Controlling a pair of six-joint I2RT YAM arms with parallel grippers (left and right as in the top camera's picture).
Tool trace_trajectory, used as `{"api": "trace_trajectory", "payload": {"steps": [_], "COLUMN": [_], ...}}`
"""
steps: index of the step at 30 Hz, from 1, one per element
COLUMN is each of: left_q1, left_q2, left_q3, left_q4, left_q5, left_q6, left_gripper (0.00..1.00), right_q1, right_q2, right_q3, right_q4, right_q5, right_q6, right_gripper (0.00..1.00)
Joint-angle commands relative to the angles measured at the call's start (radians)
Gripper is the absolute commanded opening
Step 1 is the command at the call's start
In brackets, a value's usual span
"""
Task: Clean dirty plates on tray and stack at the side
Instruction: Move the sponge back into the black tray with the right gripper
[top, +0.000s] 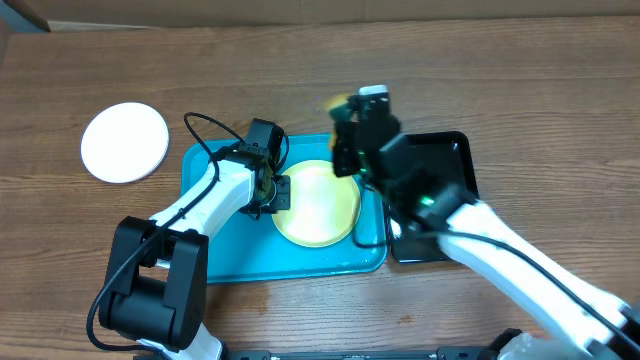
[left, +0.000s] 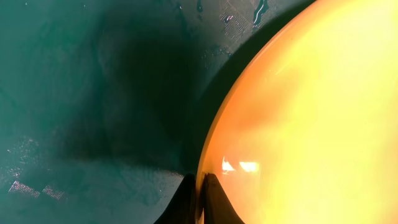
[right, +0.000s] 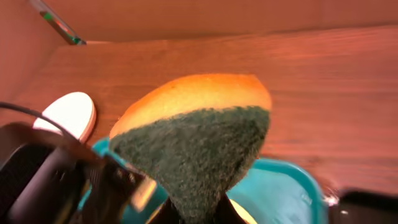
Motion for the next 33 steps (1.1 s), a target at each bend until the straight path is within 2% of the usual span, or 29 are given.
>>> {"api": "trace_trajectory", "payload": {"steps": [1, 7, 9, 11, 15, 23, 33], "left_q1": [-0.005, -0.005, -0.006, -0.006, -0.006, -0.002, 0.008], "left_q2": [0.014, 0.014, 0.014, 0.014, 0.014, 0.014, 0.014], "left_q3": [0.003, 0.002, 0.003, 0.003, 0.003, 0.037, 0.280], "left_q4": [-0.013, -0.031, -0.031, -0.031, -0.031, -0.063, -0.241], "left_q5": [-0.019, 0.027, 0.039, 0.039, 0.039, 0.039, 0.034], "left_q6": [0.008, 0.008, 0.008, 0.008, 0.008, -0.037, -0.037], "left_gripper": [0.13, 0.27, 0.28, 0.22, 0.04, 0.04, 0.04], "right_q1": [-0.063, -0.180, -0.230, -0.270, -0.348, -0.485, -0.560], "right_q2": [-0.086, -0.138, -0.126, -0.109, -0.072, 0.049, 0.060], "right_q3": [0.011, 0.010, 0.004, -0.009, -0.068, -0.136, -0.134], "right_q4": [-0.155, -0.523, -0.633, -0.683, -0.684, -0.623, -0.579], "right_q5": [0.002, -0.003, -0.003, -0.003, -0.004, -0.122, -0.224], "right_q6": [0.005, 0.050, 0.050, 0.050, 0.072, 0.068, 0.015], "right_gripper": [0.04, 0.04, 0.04, 0.04, 0.04, 0.04, 0.04]}}
